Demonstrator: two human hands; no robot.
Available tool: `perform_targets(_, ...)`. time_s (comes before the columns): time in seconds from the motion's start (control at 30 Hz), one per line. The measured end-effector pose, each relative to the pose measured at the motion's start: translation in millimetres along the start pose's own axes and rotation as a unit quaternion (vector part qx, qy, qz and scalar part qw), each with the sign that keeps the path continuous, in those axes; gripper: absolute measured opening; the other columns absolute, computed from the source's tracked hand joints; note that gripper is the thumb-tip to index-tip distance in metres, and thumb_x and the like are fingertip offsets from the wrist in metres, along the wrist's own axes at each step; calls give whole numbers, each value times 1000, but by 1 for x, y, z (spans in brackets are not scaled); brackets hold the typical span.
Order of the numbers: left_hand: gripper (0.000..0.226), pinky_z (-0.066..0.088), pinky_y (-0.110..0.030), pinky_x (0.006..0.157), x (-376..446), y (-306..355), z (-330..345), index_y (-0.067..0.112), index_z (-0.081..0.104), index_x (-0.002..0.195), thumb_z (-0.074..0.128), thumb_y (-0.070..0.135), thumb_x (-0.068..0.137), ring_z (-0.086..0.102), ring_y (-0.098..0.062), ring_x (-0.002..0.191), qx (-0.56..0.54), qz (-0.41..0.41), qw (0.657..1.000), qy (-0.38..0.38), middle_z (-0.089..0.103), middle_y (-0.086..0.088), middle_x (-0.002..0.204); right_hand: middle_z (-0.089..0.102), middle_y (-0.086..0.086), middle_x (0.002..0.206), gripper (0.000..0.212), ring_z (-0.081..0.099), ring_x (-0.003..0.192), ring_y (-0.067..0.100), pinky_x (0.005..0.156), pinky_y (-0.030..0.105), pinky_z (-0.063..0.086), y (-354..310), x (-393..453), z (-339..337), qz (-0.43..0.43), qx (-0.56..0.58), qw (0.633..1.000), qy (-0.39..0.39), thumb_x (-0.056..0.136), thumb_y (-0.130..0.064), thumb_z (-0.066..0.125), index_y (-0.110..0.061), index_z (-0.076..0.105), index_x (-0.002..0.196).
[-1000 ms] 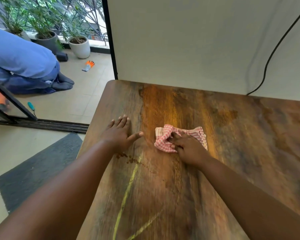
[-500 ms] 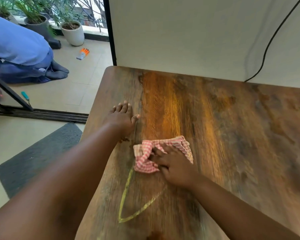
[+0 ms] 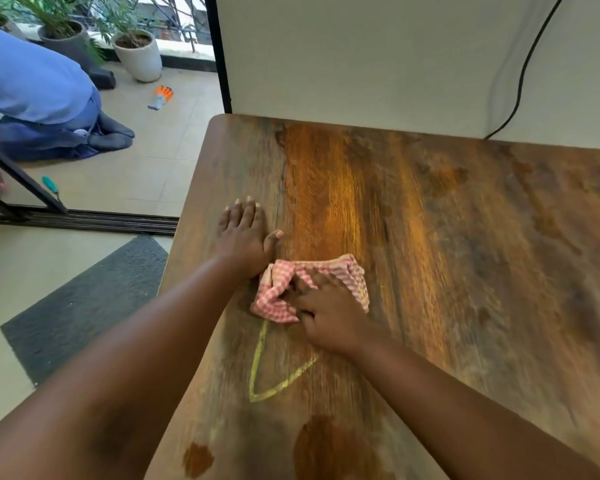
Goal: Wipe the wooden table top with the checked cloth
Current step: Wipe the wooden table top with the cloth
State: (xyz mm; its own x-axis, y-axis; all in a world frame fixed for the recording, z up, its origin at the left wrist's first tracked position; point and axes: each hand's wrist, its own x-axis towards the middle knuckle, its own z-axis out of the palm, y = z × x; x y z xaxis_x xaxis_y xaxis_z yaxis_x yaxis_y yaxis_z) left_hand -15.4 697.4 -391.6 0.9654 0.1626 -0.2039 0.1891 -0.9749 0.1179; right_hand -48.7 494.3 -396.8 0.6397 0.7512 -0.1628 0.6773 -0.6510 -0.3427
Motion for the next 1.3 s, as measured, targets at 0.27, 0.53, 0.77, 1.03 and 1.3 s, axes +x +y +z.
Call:
perform_targets(0.27,78,-13,-39,118,-53,-21,18,8,-10,152,7,60,95,-18,-23,146,-1,-7,999,35,-17,-11,159,43,-6,145,44,32,139,21,112,40,27,17,-52,-15,2,23,1000,-12,86,-25,47,-30,56,128)
perform_targets(0.53,66,-15,-37,117,-87,-17,30,7,-9,151,14,43,100,-17,-23,147,-23,-17,997,76,-15,-13,159,28,-5,153,44,18,143,25,116,38,15,-32,-14,6,54,13,998,6,92,-28,44,-35,46,136)
perform_targets(0.77,68,-16,-38,117,-92,-14,28,5,-9,151,10,46,100,-18,-26,146,4,-30,996,79,-16,-15,159,26,-11,153,49,12,145,21,116,40,11,-42,-97,20,-40,9,997,-59,89,-30,41,-39,41,138)
perform_targets(1.03,69,-16,-39,117,-93,-11,27,5,-8,151,10,47,100,-17,-26,146,24,-40,995,84,-15,-14,159,33,-5,150,45,25,142,24,114,41,22,-2,-68,-6,32,-12,999,-22,90,-28,41,-34,48,134)
perform_targets(1.3,68,-14,-40,117,-96,-8,26,4,-2,152,11,46,100,-13,-28,147,66,-39,993,95,-10,-15,160,28,-6,154,47,20,142,27,114,40,9,-81,-82,34,-58,-14,998,-25,91,-31,44,-36,41,138)
